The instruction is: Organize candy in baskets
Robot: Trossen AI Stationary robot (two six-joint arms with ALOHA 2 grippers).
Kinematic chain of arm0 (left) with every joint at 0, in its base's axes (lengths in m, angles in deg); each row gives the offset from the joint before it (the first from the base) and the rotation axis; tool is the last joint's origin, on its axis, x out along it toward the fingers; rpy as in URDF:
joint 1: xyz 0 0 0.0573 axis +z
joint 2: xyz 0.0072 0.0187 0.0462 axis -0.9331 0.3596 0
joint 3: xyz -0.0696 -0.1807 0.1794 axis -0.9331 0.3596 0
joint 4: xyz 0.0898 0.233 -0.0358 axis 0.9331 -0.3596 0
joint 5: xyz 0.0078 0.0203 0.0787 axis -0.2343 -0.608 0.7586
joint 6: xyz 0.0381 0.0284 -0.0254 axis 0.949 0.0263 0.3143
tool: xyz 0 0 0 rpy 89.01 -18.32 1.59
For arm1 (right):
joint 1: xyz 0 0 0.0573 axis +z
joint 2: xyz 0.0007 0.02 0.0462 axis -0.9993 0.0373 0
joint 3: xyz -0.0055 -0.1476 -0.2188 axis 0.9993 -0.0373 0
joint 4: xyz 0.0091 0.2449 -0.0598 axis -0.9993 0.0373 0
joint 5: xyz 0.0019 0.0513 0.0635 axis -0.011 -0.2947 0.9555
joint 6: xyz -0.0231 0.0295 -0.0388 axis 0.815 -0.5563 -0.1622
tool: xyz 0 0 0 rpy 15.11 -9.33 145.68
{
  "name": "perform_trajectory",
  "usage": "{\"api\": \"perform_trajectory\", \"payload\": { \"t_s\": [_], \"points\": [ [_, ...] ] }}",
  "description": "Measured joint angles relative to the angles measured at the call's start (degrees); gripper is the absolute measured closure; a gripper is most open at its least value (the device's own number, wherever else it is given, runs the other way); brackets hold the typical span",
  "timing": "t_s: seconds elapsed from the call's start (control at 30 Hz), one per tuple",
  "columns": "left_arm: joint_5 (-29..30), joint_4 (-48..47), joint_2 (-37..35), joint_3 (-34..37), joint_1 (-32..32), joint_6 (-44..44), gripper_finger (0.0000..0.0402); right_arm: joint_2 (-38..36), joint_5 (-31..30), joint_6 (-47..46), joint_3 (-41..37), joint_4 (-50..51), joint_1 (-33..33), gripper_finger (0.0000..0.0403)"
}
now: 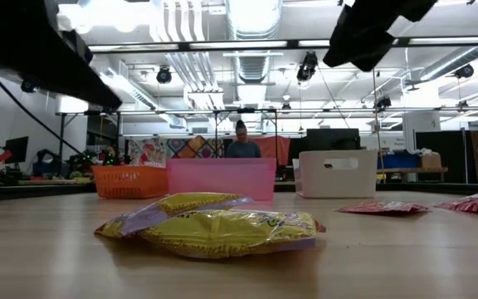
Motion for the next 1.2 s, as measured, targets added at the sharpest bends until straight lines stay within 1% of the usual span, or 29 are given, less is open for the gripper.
{"api": "perform_trajectory", "payload": {
  "t_s": [0.1, 0.2, 0.27, 0.37, 0.47, 0.53, 0.63, 0.73, 0.8, 0.87, 0.93, 1.0, 1.07, 1.13, 1.2],
  "points": [
    [0.55, 0.19, 4.10, -2.03, -1.09, -1.68, 0.0293, 0.02, 0.00, -2.18, -2.01, -3.63, 0.83, 0.0232],
    [4.17, 1.19, 7.86, -3.38, -1.69, -4.40, 0.0293, 0.02, -0.08, -3.49, -3.56, -5.74, 1.45, 0.0231],
    [6.77, 1.17, 10.03, -3.94, -1.57, -8.21, 0.0293, 0.02, -0.82, -4.40, -4.54, -6.48, 1.71, 0.0231],
    [7.61, 1.28, 12.73, -4.68, -0.82, -11.39, 0.0293, 0.04, -1.84, -5.15, -5.29, -7.09, 1.82, 0.0231],
    [7.34, 3.19, 14.63, -5.51, -0.77, -11.27, 0.0293, 0.37, -3.56, -5.34, -5.43, -7.39, 1.82, 0.0231],
    [5.64, 6.56, 15.21, -5.82, -0.82, -8.81, 0.0295, 0.64, -4.39, -4.67, -5.54, -7.85, 1.82, 0.0231],
    [0.30, 14.47, 15.36, -4.36, -0.83, 0.57, 0.0305, 1.55, -5.44, -1.69, -5.54, -9.47, 1.82, 0.0231],
    [-7.45, 24.59, 13.99, -0.11, 0.48, 11.32, 0.0325, 2.97, -5.57, 1.22, -5.54, -11.19, 1.82, 0.0231],
    [-12.12, 32.55, 13.01, 3.29, 1.98, 15.23, 0.0339, 3.95, -6.40, 2.73, -5.54, -13.16, 1.72, 0.0231],
    [-13.06, 38.04, 12.91, 5.76, 3.28, 15.13, 0.0353, 4.65, -7.00, 3.70, -5.54, -14.34, 1.65, 0.0231],
    [-13.19, 39.97, 12.91, 7.38, 4.04, 11.94, 0.0361, 5.12, -6.97, 4.11, -5.54, -15.11, 1.49, 0.0231],
    [-13.64, 40.19, 12.91, 7.87, 4.48, 7.44, 0.0363, 5.33, -6.97, 4.04, -5.54, -15.05, 1.45, 0.0232],
    [-15.81, 39.91, 12.91, 7.99, 4.52, 3.91, 0.0364, 5.33, -6.99, 4.07, -5.54, -15.11, 1.43, 0.0231],
    [-18.16, 39.03, 12.91, 7.74, 4.50, 3.55, 0.0362, 5.33, -6.99, 4.11, -5.54, -15.13, 1.43, 0.0231],
    [-18.83, 38.04, 12.91, 7.60, 4.44, 3.85, 0.0352, 5.33, -6.99, 4.37, -5.54, -15.25, 1.40, 0.0232]
  ]
}}
